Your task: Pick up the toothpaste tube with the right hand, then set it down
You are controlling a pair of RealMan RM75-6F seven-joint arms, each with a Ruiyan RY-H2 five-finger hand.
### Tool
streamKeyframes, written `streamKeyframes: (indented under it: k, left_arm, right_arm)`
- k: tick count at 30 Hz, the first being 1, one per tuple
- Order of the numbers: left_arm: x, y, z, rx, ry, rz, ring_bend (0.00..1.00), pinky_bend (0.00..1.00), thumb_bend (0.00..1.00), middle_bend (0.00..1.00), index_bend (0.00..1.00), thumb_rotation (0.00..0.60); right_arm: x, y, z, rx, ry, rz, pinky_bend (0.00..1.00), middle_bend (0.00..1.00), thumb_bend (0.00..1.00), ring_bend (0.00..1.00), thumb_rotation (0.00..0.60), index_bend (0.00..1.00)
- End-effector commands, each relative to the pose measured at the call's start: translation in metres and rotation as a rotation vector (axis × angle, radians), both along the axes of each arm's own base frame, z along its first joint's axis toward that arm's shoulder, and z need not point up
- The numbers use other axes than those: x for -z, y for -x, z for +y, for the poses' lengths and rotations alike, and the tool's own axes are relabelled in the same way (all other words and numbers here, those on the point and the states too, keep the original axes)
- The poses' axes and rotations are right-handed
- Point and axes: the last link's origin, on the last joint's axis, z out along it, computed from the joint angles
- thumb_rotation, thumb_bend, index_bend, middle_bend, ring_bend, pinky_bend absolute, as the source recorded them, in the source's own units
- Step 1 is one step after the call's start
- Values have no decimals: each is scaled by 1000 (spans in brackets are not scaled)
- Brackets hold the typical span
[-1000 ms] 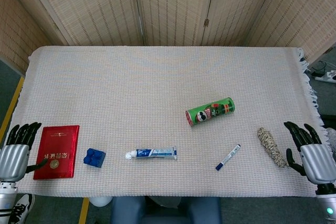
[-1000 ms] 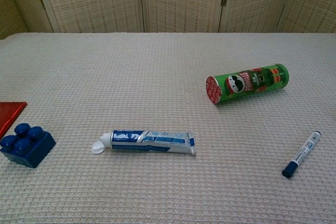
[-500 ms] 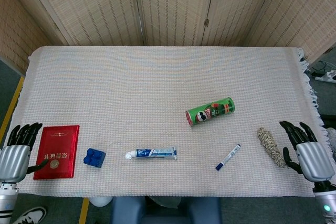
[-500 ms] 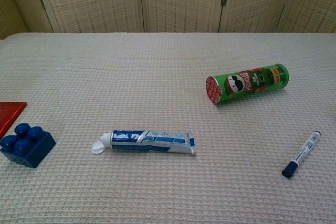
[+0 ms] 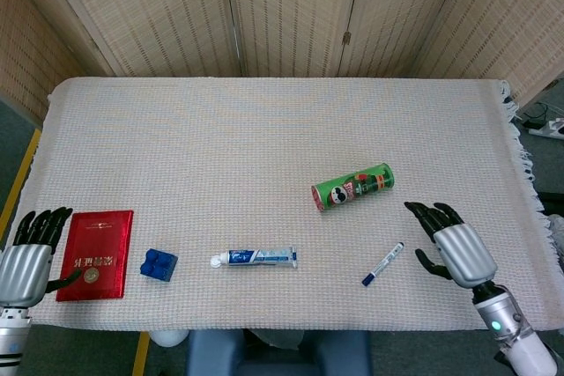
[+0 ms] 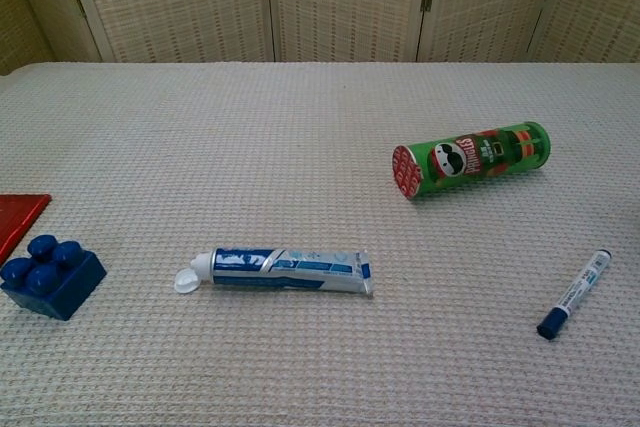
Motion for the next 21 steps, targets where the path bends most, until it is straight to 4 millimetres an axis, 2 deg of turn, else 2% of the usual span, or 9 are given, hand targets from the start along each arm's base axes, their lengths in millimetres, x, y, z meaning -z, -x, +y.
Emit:
streamKeyframes:
  k: [1,8,14,21]
  left_arm:
    - [0,-1,0,3,1,1,97,0,175,130,49,600]
    - [0,-3,0,4,4,5,97,0,175,130,52,600]
    - [-1,-5,1,5,4,10,97,0,174,130,53,600]
    - [-1,-7,1,9,4,13,97,0,175,130,54,600]
  right_arm:
    - [29,-32,-16,-59,-92,15,135,157,364,198,600,33]
    - [79,-73,-36,-128,-239,23,83,113,351,107,600,33]
    - [117,-105,-47,-182,-311,21,81,119,351,134,600,33]
    - [160,-134,-54,-209,-350,37,112,148,349,178,600,33]
